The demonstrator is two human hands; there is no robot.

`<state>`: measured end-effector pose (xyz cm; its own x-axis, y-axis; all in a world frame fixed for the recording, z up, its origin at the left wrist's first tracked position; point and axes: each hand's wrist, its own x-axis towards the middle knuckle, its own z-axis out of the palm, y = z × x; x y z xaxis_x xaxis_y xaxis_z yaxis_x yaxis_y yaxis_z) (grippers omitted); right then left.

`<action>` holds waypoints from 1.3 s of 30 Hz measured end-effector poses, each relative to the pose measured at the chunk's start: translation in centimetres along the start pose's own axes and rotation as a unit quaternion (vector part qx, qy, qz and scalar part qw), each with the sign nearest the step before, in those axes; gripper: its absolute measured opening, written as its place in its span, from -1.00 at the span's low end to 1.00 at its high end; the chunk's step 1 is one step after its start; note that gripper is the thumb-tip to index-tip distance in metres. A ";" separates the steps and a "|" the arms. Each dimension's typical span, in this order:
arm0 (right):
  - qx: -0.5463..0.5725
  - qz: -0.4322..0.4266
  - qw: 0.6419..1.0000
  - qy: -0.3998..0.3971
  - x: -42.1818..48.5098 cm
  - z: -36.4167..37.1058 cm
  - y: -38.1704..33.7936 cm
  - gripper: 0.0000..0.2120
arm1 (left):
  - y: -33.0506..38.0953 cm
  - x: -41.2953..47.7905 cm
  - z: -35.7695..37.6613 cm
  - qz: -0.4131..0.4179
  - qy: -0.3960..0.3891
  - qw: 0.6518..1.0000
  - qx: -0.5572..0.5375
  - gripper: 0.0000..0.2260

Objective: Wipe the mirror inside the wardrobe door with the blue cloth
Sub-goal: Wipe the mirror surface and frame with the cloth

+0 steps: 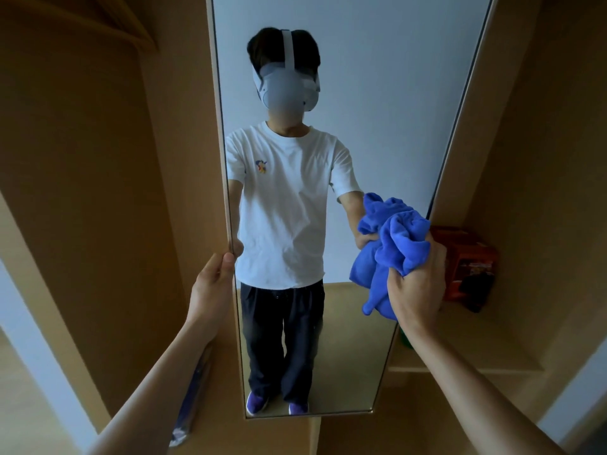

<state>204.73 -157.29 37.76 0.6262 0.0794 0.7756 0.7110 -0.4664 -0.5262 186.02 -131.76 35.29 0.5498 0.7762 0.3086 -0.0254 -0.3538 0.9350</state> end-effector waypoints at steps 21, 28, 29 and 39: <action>0.008 -0.088 0.993 -0.080 -6.4 8.2 -11.6 -0.40 | 0.2 -0.1 -1.1 -0.086 -0.078 0.987 -0.107 -0.47; -0.004 -0.189 0.973 -0.131 -9.4 10.8 -15.9 -0.49 | -0.5 0.3 -1.5 -0.093 -0.091 0.981 -0.146 -0.46; -0.005 -0.194 0.970 -0.144 -9.4 10.6 -16.0 -0.48 | -0.4 0.4 -1.6 -0.094 -0.098 0.980 -0.147 -0.47; -0.150 -0.361 0.888 -0.242 -4.2 7.1 -14.0 -0.52 | -1.0 -0.4 -2.0 -0.122 -0.175 0.972 -0.103 -0.56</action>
<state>194.39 -144.82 39.39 0.1567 0.7893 0.5936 0.9113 -0.3472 0.2211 184.13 -130.66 34.59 0.8098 0.5860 0.0298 -0.0065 -0.0418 0.9991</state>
